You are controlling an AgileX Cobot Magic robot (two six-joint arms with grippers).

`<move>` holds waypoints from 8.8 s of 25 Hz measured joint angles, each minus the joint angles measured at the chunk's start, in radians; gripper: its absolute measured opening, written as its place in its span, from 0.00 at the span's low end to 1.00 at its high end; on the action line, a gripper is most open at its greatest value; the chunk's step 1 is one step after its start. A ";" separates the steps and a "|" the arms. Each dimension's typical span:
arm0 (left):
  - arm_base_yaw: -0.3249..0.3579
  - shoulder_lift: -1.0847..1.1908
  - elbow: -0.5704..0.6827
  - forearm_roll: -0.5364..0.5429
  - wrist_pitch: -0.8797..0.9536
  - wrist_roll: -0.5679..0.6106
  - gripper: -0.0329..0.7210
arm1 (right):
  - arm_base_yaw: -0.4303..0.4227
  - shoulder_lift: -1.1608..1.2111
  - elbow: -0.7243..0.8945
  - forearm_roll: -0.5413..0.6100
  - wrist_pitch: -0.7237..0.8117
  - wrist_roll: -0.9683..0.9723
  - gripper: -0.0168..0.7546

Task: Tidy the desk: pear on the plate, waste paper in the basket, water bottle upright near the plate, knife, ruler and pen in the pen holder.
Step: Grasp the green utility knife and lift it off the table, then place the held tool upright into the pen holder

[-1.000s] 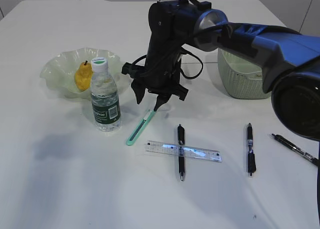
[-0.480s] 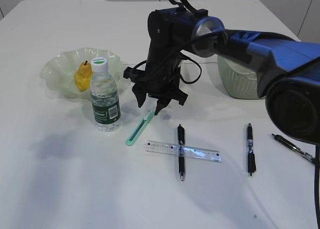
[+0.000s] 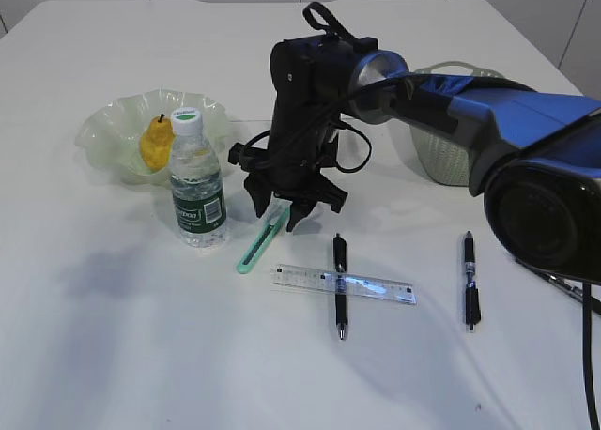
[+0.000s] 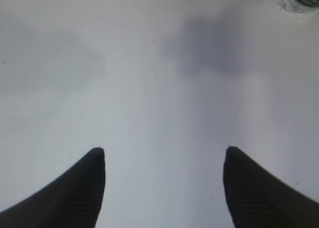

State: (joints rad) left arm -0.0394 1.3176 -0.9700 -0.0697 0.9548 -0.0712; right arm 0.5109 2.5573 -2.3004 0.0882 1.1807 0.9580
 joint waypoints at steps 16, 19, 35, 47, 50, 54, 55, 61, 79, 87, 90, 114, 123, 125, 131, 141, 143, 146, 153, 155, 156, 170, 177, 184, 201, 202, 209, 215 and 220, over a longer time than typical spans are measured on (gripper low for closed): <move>0.000 0.000 0.000 0.000 -0.001 0.000 0.73 | 0.000 0.001 0.000 -0.019 -0.004 0.019 0.50; 0.000 0.000 0.000 0.000 -0.001 0.000 0.73 | 0.000 0.001 0.000 -0.025 -0.004 0.021 0.50; 0.000 0.000 0.000 0.000 -0.001 0.000 0.73 | 0.000 0.001 0.000 -0.042 -0.008 0.021 0.50; 0.000 0.000 0.000 0.000 -0.006 0.000 0.73 | 0.000 0.001 0.000 -0.049 -0.014 0.032 0.50; 0.000 0.000 0.000 0.000 -0.006 0.000 0.73 | 0.000 0.002 0.000 -0.051 -0.014 0.032 0.50; 0.000 0.000 0.000 0.000 -0.008 0.000 0.73 | 0.000 0.015 -0.004 -0.043 -0.014 0.032 0.50; 0.000 0.000 0.000 0.000 -0.008 0.000 0.73 | 0.000 0.017 -0.004 -0.038 -0.014 0.032 0.50; 0.000 0.000 0.000 0.000 -0.008 0.000 0.73 | 0.000 0.022 -0.004 -0.028 -0.014 0.034 0.50; 0.000 0.000 0.000 0.000 -0.013 0.000 0.73 | 0.000 0.028 -0.007 -0.020 -0.014 0.034 0.29; 0.000 0.000 0.000 0.000 -0.013 0.000 0.73 | 0.000 0.028 -0.007 -0.020 -0.014 0.034 0.20; 0.000 0.000 0.000 0.000 -0.013 0.000 0.73 | 0.000 0.028 -0.007 -0.018 -0.014 0.034 0.19; 0.000 0.000 0.000 0.000 -0.017 0.000 0.73 | 0.000 0.029 -0.222 -0.060 0.052 -0.144 0.19; 0.000 0.000 0.000 0.000 -0.017 0.000 0.73 | 0.000 0.029 -0.308 -0.088 0.064 -0.343 0.19; 0.000 0.000 0.000 0.000 -0.017 0.000 0.73 | 0.000 0.029 -0.323 -0.088 0.065 -0.361 0.19; 0.000 0.000 0.000 0.000 -0.013 0.000 0.73 | 0.000 0.029 -0.336 -0.088 0.066 -0.408 0.19; 0.000 0.000 0.000 0.000 -0.003 0.000 0.73 | 0.000 0.000 -0.336 -0.155 0.071 -0.500 0.19; 0.000 0.000 0.000 0.000 -0.003 0.000 0.73 | -0.002 -0.017 -0.336 -0.175 0.071 -0.511 0.19; 0.000 0.000 0.000 0.000 -0.003 0.000 0.73 | -0.006 -0.037 -0.337 -0.182 0.071 -0.533 0.19; 0.000 0.000 0.000 0.000 -0.002 0.000 0.73 | -0.032 -0.092 -0.337 -0.190 0.071 -0.594 0.19; 0.000 0.000 0.000 0.000 -0.002 0.000 0.73 | -0.041 -0.115 -0.325 -0.191 0.071 -0.602 0.19; 0.000 0.000 0.000 0.000 -0.002 0.000 0.73 | -0.048 -0.125 -0.309 -0.193 0.071 -0.610 0.19; 0.000 0.000 0.000 0.000 -0.002 0.000 0.73 | -0.128 -0.324 0.112 -0.311 0.071 -0.638 0.19; 0.000 0.000 0.000 0.000 0.004 0.000 0.73 | -0.149 -0.331 0.154 -0.318 0.033 -0.626 0.18; 0.000 0.000 0.000 0.000 0.006 0.000 0.73 | -0.149 -0.331 0.154 -0.314 -0.193 -0.618 0.18; 0.000 0.000 0.000 -0.002 0.023 0.000 0.73 | -0.149 -0.275 0.154 -0.321 -0.756 -0.641 0.18; 0.000 0.000 0.000 -0.002 0.023 0.000 0.73 | -0.149 -0.262 0.154 -0.323 -0.773 -0.641 0.18; 0.000 0.000 0.000 -0.003 0.021 0.000 0.73 | -0.149 -0.186 0.159 -0.326 -0.886 -0.641 0.18; 0.000 0.000 0.000 -0.003 0.021 0.000 0.73 | -0.149 -0.156 0.159 -0.331 -0.934 -0.642 0.18; 0.000 0.000 0.000 -0.004 0.021 0.000 0.73 | -0.150 -0.140 0.159 -0.359 -0.963 -0.643 0.18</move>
State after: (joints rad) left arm -0.0394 1.3176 -0.9700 -0.0739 0.9757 -0.0712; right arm 0.3605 2.4169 -2.1410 -0.2706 0.2172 0.3147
